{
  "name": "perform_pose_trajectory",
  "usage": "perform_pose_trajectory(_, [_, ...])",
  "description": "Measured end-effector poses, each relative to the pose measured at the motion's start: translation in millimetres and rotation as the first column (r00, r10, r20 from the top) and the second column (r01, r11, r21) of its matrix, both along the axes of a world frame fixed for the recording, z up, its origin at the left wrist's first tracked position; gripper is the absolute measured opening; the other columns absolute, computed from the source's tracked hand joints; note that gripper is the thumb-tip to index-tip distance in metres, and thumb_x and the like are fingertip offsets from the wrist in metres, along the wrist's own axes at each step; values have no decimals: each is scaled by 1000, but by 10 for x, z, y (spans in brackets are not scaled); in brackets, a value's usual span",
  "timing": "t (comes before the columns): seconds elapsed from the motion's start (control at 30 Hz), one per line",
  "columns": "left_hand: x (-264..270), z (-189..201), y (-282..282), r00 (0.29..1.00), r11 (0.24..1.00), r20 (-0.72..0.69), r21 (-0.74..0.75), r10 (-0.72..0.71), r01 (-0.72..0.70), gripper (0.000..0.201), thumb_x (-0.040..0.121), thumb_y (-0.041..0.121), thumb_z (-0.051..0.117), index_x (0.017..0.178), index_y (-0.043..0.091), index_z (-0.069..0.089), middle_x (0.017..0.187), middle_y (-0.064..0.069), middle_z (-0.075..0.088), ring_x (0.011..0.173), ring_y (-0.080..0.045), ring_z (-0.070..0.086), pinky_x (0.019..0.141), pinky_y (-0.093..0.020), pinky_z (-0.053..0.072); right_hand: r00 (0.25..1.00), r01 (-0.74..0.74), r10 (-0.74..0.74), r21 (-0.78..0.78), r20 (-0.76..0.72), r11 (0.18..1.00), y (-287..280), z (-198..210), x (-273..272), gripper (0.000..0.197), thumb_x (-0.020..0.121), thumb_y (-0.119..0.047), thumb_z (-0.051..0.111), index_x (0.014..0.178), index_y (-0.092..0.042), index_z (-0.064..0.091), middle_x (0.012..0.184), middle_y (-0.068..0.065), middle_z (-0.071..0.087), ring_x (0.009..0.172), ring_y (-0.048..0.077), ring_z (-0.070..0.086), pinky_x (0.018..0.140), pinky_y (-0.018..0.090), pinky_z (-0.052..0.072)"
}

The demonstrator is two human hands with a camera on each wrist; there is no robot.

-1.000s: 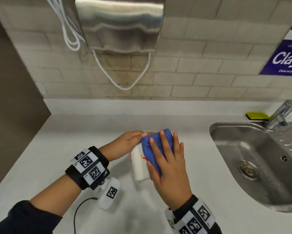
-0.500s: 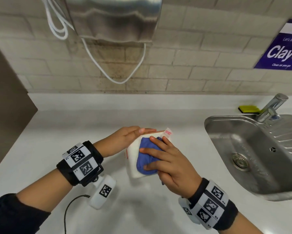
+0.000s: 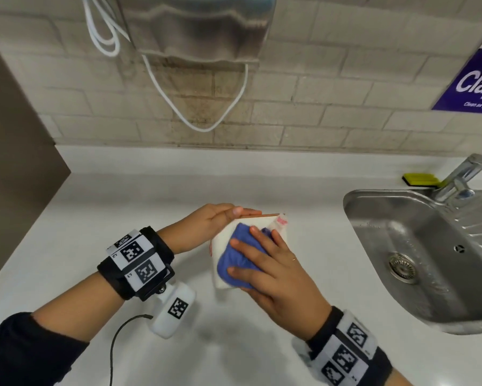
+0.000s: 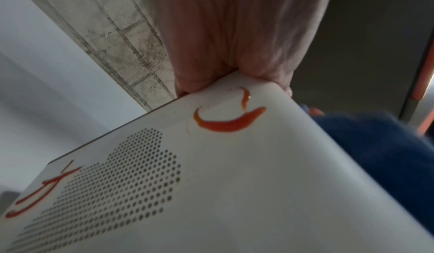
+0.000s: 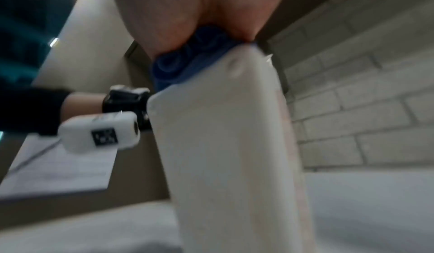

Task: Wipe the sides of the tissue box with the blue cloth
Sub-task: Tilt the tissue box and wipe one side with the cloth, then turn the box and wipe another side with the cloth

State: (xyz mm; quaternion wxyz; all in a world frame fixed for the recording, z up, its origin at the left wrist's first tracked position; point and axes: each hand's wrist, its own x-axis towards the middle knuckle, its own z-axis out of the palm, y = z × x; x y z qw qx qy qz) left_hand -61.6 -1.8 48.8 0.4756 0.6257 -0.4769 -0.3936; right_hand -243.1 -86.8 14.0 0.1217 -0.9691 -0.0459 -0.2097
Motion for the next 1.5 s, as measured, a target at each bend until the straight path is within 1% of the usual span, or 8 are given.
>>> perform_pose_trajectory(0.33, [-20,-29,-17,995,996,46,-25,88,-87,28,95,27,38,104,33,64,92,23,72,88,6,61,79,-9,46,972,215,-234,290,32,933,-124,173,114,29,93,-28,37,109,-17,59,138,4,50,138,21,20,115,39,8])
perform_pose_trajectory(0.53, [-20,-36,-22,999,999,16,-21,49,-48,31,98,23,34,114,32,59,97,29,69,100,8,60,82,-5,42,994,-97,101,87,-39,991,15,-63,-163,24,97,-26,39,109,-20,59,136,1,53,140,23,25,118,40,9])
perform_pose_trajectory(0.67, [-40,-8,-37,996,996,33,-43,83,-82,30,97,23,37,114,34,58,99,25,68,93,10,59,78,-5,43,999,36,-36,176,-8,984,-332,-140,-515,35,98,-35,28,103,-19,59,134,-5,51,139,14,25,118,29,8])
perform_pose_trajectory(0.8, [-115,-63,20,996,1000,88,-12,23,-22,46,85,30,62,128,35,47,105,9,57,91,11,56,79,-6,41,914,262,-403,695,42,669,-369,-77,-662,29,97,-35,35,106,-22,60,108,-13,70,105,3,61,88,22,47])
perform_pose_trajectory(0.93, [-303,-339,267,835,977,510,58,-206,206,75,79,47,66,140,40,23,117,16,48,106,13,38,93,-1,24,750,285,-660,916,-31,281,-355,-55,-740,28,99,-16,32,87,-14,57,46,-8,62,42,-1,49,44,15,40])
perform_pose_trajectory(1.13, [-151,-951,535,409,935,863,175,-297,309,66,88,51,46,144,25,22,130,-2,53,122,-8,36,114,-20,-3,767,293,-634,934,-102,205,-276,-178,-717,27,98,-15,34,86,-3,55,56,4,54,45,-4,53,44,5,40])
perform_pose_trajectory(1.23, [-52,-1031,684,428,964,871,167,-242,206,69,84,28,63,143,26,26,134,-1,49,127,-9,37,118,-41,9,811,293,-570,934,-129,205,-217,-215,-651,29,98,-17,33,88,-3,57,49,6,58,42,-2,54,43,6,41])
perform_pose_trajectory(1.5, [-705,-1209,555,447,971,892,46,66,-236,82,76,67,43,138,15,37,98,-6,54,96,-18,37,91,-32,23,855,316,-479,932,-199,176,-115,-313,-459,29,99,-16,31,82,-12,54,39,-3,60,41,-4,55,41,4,40])
